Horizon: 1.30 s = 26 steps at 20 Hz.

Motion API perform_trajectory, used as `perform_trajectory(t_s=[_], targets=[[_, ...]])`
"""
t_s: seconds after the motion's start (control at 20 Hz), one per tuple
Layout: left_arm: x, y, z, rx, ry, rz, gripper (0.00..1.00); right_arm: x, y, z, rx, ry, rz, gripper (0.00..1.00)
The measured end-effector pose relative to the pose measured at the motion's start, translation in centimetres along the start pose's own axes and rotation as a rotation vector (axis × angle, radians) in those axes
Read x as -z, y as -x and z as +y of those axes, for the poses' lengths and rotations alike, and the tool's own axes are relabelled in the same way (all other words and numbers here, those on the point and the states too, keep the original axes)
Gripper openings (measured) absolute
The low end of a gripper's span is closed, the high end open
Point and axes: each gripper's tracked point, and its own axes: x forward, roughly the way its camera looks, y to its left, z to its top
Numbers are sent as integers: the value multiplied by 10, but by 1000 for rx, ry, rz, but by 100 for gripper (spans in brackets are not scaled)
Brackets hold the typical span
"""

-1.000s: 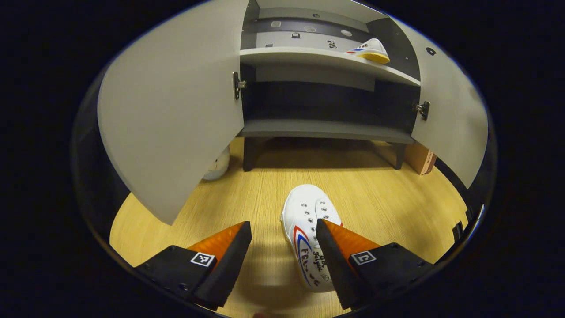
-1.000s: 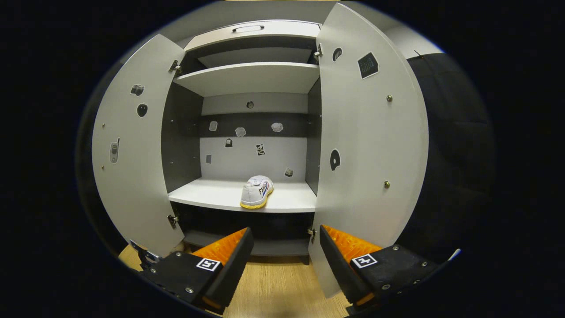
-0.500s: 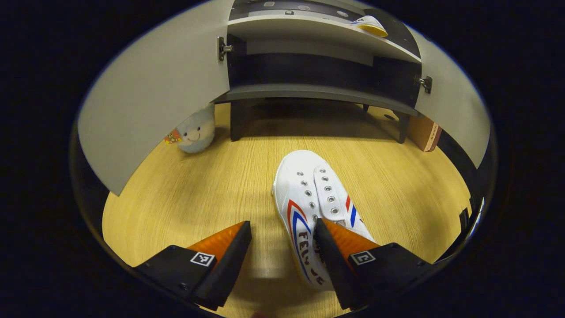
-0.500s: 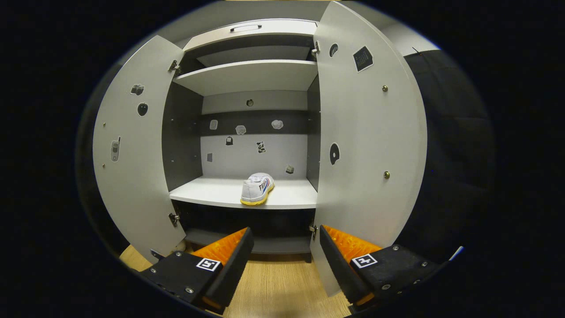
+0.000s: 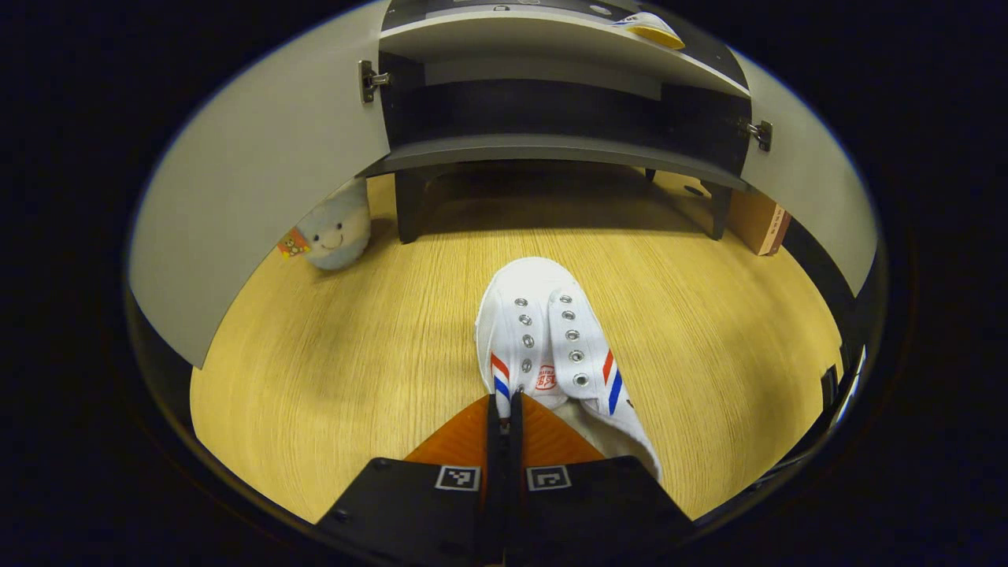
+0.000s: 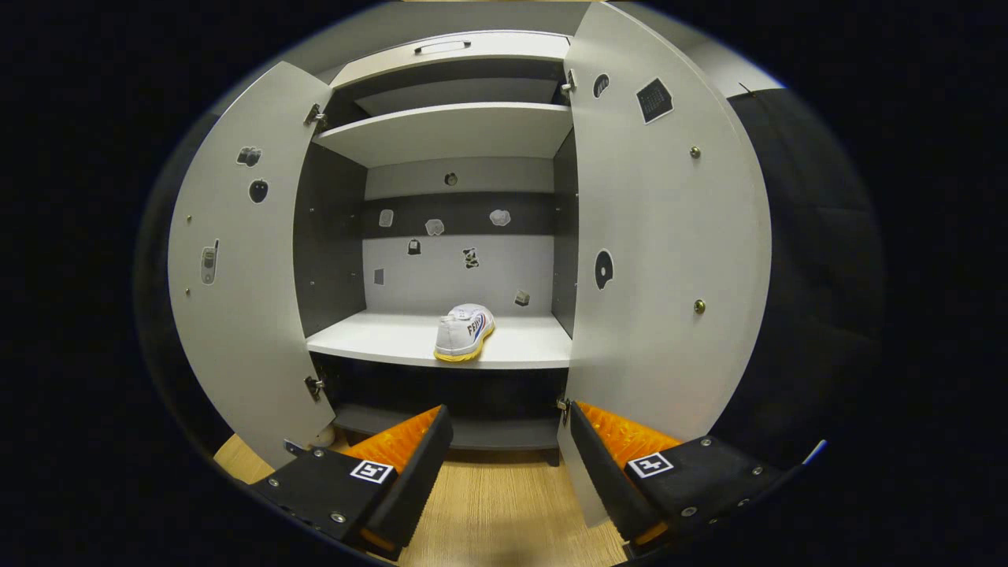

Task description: Grab one shoe with the right hand and put it into the shoe cabinet, grab the other shoe with the left hand and put it into the shoe cabinet; then close the right door with the right hand and the left door with the left hand.

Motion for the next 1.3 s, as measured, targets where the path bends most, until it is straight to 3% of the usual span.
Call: perform_trajectory(t_s=[0.15,0.3,0.6,1.05,1.3], targets=[[-5,4,5,29,60,28,6,-4,2,3,-10,-11,-8,93],[-21,17,12,29,57,4,6,-4,8,9,-37,-15,-11,93],[-60,66,28,51,105,-31,6,0,15,20,-77,-10,-16,93],[-197,159,13,91,102,-195,6,1,32,24,-131,-23,-35,92],[-276,175,12,86,91,-322,6,4,32,25,-139,-46,-35,93]])
